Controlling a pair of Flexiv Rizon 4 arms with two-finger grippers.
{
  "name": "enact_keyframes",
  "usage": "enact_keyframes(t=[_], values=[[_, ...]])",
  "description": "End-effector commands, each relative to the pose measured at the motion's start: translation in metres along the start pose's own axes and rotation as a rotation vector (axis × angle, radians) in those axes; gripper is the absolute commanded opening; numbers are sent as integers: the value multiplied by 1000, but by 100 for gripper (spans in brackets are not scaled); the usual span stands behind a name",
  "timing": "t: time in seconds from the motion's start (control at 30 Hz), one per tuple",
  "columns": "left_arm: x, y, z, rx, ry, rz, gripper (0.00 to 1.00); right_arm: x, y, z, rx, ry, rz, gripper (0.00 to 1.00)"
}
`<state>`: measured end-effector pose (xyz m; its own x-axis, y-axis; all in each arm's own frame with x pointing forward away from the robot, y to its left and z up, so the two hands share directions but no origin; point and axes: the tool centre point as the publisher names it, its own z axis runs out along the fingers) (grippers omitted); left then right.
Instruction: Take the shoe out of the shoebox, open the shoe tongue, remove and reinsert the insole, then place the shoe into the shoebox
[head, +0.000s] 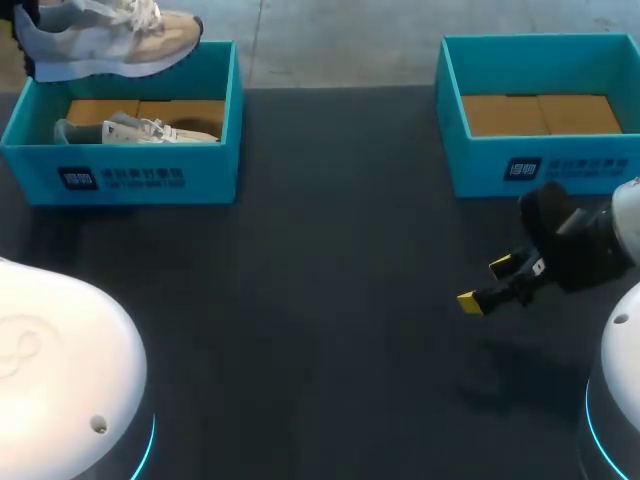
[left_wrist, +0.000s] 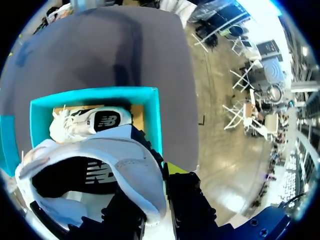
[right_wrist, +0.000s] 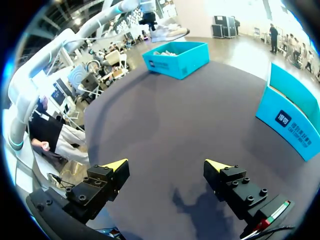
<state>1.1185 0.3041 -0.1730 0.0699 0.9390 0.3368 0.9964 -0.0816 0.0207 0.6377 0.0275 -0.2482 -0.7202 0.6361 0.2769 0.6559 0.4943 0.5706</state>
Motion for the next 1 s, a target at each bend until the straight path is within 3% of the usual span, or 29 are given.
enact_keyframes(t=[0.03,0.57,1.0], values=[[7,1,4,-35,-4,57,0,1,-1,-1,-2,0,-1,100],[18,17,13,-59,-23,91,0,1,-1,-1,-2,0,-1,100],[4,40,36,-116,-18,87,0,1,-1,-1,-2,0,-1,100]])
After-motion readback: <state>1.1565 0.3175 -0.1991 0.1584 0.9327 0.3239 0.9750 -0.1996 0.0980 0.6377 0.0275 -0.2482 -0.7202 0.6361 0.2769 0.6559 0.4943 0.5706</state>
